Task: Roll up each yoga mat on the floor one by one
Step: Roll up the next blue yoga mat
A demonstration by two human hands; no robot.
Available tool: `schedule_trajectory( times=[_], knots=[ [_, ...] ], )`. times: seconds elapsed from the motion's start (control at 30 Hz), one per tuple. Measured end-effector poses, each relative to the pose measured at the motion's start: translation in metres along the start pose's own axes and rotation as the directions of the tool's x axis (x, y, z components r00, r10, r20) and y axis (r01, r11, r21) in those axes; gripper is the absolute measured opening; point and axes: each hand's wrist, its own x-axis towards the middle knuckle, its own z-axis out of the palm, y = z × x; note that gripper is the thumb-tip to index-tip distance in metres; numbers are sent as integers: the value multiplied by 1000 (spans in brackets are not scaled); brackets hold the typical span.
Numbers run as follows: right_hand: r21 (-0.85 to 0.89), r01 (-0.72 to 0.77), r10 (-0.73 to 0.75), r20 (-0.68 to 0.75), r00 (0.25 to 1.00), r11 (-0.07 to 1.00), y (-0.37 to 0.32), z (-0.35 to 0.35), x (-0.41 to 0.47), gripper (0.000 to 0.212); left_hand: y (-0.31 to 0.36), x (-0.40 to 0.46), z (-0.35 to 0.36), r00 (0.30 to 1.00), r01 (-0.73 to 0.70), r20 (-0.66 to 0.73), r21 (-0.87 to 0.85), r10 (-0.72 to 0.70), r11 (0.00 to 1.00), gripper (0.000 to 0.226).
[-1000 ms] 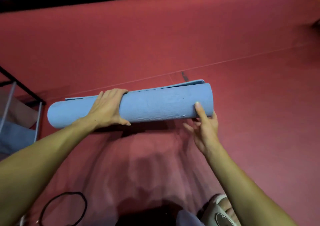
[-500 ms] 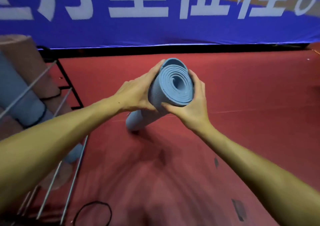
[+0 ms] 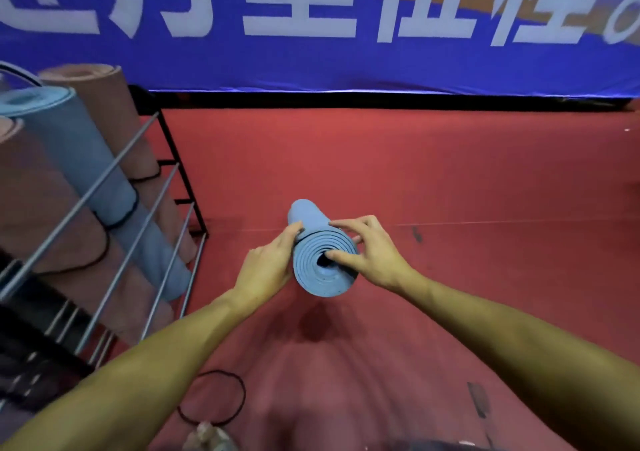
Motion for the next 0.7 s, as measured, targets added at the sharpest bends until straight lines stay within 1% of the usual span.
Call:
schedule_trajectory(
  times=[0.07,0.13,0.2,0.27,0.33,0.37,0.43,0.5,0.63,0.7],
  knots=[
    [4,31,-31,-24,999,1000,2,12,-12,56,-9,-17,8,996,88,9,-124,-87,988,87],
    [1,37,-37,-47,998,999,4,25,-22,57,-23,-40,15,987,156,64,-218,-146,963,76],
    [-27,37,-38,-4,999,999,3,42,-33,59,-45,-72,24,973,199,156,-189,-171,962,57],
    [-81,60,-53,84,995,995,3,63,-42,61,-73,-107,37,942,287,209,-96,-263,953,43],
    [-121,66,-48,149,988,990,5,85,-48,63,-99,-134,47,885,417,232,-6,-404,909,45],
    [-131,62,-39,167,985,989,6,94,-51,63,-109,-144,52,841,481,269,21,-468,876,46],
    [-151,65,-36,188,982,986,9,113,-58,64,-126,-160,65,760,576,355,17,-544,817,49],
    [-173,64,-30,194,981,983,12,128,-62,64,-137,-175,87,714,619,416,4,-564,786,51],
    [-205,77,-31,220,975,976,19,141,-64,65,-129,-199,137,641,624,481,127,-598,771,57],
    [-240,88,-29,239,971,967,24,142,-63,64,-127,-206,161,576,685,513,123,-636,719,60]
  ],
)
